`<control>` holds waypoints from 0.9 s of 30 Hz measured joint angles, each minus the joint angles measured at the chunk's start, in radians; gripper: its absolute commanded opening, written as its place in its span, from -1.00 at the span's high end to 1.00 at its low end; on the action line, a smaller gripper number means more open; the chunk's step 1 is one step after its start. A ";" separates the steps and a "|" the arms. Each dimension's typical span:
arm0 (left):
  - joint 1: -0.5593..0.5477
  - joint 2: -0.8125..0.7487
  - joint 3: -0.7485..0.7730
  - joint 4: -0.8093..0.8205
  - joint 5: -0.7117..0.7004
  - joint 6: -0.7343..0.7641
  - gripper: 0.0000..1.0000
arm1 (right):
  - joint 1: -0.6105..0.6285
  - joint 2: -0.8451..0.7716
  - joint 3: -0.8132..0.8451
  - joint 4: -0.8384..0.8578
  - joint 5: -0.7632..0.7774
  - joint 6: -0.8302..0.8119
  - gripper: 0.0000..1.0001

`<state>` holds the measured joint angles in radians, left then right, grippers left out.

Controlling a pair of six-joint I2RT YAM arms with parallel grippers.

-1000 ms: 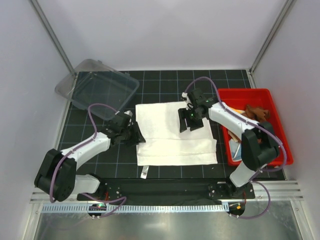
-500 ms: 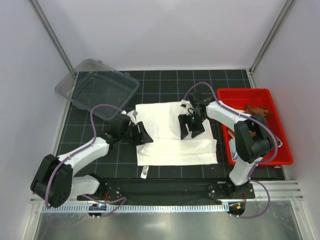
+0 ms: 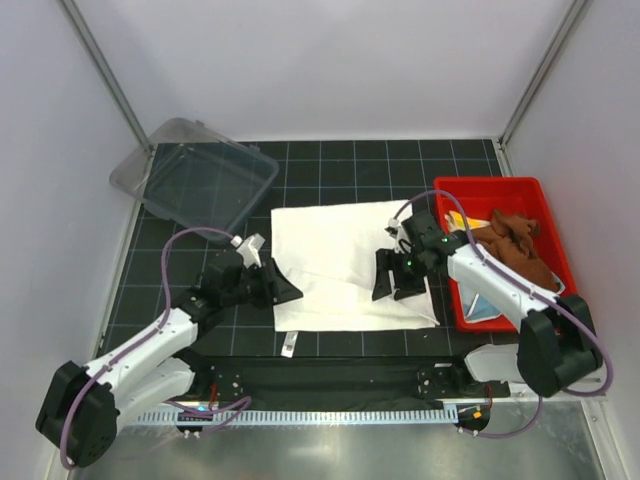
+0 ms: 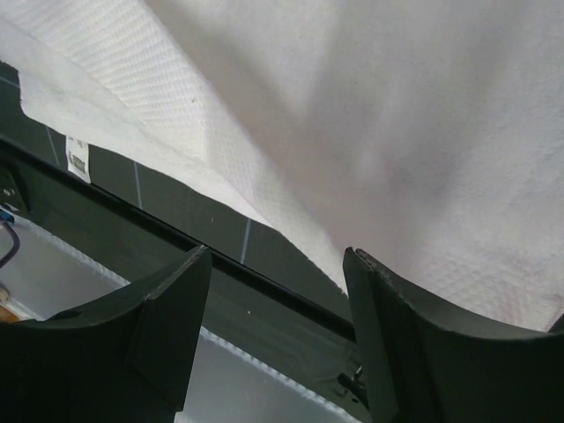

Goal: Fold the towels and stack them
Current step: Fold the towel

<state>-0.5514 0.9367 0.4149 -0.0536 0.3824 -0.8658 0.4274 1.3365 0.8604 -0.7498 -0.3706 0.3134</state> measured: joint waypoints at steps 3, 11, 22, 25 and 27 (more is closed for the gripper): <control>0.000 -0.084 -0.010 -0.032 -0.018 -0.018 -0.04 | 0.001 -0.101 -0.069 0.019 -0.004 0.055 -0.39; -0.003 -0.112 0.123 -0.206 -0.253 -0.015 -0.14 | 0.015 -0.278 -0.168 0.048 0.022 0.209 -0.36; -0.003 0.351 0.306 -0.244 -0.251 0.010 0.01 | 0.100 0.003 0.021 0.222 0.051 0.222 -0.29; -0.003 0.307 0.275 -0.243 -0.236 0.008 0.00 | 0.160 0.106 0.048 0.262 0.040 0.199 -0.30; -0.003 0.251 0.257 -0.257 -0.243 0.006 -0.04 | 0.200 0.146 0.047 0.272 0.029 0.186 -0.29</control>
<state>-0.5541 1.1881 0.6716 -0.3111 0.1390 -0.8600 0.6270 1.4822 0.9077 -0.4774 -0.3420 0.4995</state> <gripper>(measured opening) 0.503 0.647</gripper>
